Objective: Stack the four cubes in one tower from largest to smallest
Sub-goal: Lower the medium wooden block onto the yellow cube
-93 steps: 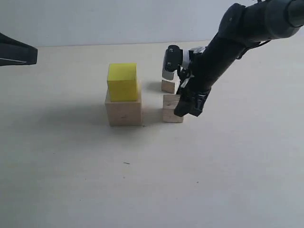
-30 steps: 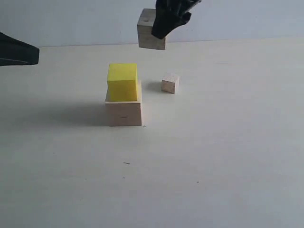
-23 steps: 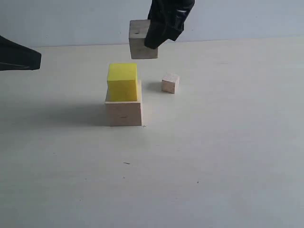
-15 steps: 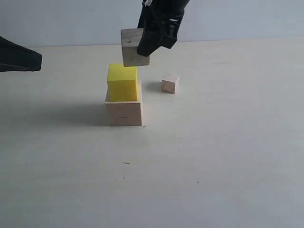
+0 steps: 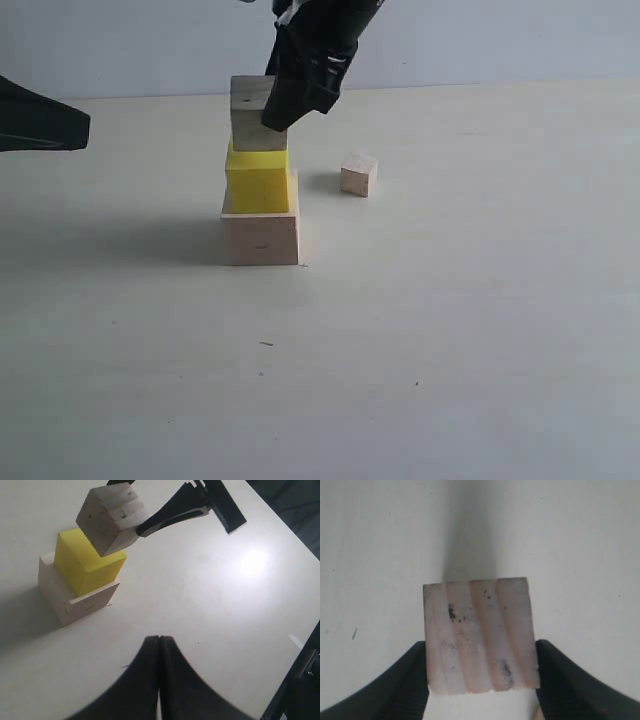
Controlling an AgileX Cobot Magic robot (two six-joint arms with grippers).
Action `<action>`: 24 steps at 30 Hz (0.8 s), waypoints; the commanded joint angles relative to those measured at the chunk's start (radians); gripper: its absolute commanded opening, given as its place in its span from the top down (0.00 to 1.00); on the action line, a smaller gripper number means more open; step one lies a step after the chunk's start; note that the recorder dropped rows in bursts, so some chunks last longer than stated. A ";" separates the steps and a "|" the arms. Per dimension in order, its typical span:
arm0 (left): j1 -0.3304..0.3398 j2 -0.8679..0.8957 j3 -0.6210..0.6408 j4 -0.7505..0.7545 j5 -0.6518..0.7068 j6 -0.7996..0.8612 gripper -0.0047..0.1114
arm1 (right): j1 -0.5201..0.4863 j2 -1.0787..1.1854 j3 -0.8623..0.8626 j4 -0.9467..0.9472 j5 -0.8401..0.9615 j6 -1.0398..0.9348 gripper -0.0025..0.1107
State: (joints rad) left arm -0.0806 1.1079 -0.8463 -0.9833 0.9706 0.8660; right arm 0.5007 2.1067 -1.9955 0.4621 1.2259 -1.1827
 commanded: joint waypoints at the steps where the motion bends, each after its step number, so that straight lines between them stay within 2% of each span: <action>1: -0.002 -0.007 0.004 -0.014 -0.013 0.013 0.96 | 0.000 0.003 -0.013 0.021 -0.005 0.004 0.98; 24: -0.002 -0.007 0.004 -0.014 -0.020 0.016 0.96 | 0.000 0.005 -0.012 0.028 -0.009 0.025 0.98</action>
State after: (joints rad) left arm -0.0806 1.1079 -0.8463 -0.9852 0.9589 0.8806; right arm 0.5007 2.1133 -1.9977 0.4801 1.2259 -1.1640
